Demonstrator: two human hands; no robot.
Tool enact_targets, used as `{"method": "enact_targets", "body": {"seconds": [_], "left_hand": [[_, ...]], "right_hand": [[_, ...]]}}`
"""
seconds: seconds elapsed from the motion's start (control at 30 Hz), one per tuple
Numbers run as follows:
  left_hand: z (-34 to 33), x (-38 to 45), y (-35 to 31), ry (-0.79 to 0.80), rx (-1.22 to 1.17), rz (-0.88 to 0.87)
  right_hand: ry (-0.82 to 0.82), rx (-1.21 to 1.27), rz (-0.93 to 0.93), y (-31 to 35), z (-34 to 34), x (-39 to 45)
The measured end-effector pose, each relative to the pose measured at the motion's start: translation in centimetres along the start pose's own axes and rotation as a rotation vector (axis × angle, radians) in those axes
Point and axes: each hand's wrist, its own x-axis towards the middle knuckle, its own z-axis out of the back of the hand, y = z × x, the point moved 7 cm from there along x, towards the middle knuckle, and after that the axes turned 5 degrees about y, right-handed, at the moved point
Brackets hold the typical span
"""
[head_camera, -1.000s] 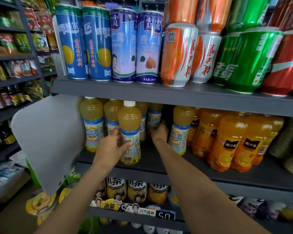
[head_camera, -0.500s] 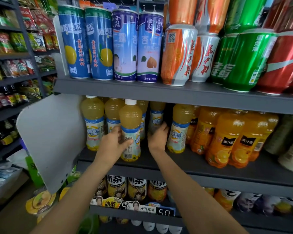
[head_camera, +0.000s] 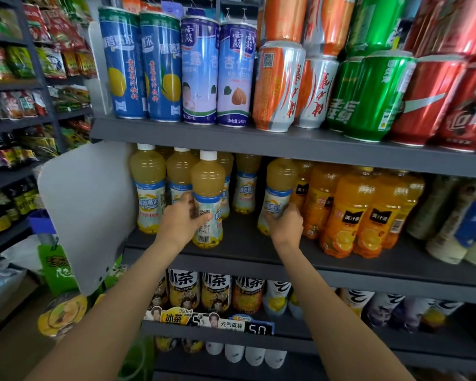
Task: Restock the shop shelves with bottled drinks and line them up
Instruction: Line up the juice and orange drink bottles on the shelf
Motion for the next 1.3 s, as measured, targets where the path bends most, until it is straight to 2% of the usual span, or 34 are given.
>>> {"method": "enact_targets", "body": {"seconds": [0.13, 0.37, 0.67, 1.17, 1.23, 1.3], "left_hand": [[0.0, 0.0, -0.1, -0.007, -0.006, -0.007], [0.0, 0.0, 0.0, 0.0, -0.002, 0.008], [-0.6, 0.5, -0.2, -0.006, 0.009, 0.025], [-0.9, 1.1, 0.3, -0.019, -0.005, 0.009], [-1.0, 1.1, 0.2, -0.018, -0.016, -0.002], [-1.2, 1.3, 0.2, -0.015, -0.024, -0.011]], "right_hand": [[0.121, 0.038, 0.084, 1.0, -1.2, -0.1], [0.328, 0.053, 0.063, 2.7, -3.3, 1.0], [0.278, 0.093, 0.059, 3.3, -4.7, 1.2], [0.301, 0.103, -0.033, 3.3, -7.6, 4.0], [0.227, 0.13, 0.027, 3.3, -6.8, 3.5], [0.13, 0.172, 0.174, 3.8, -5.1, 2.0]]}}
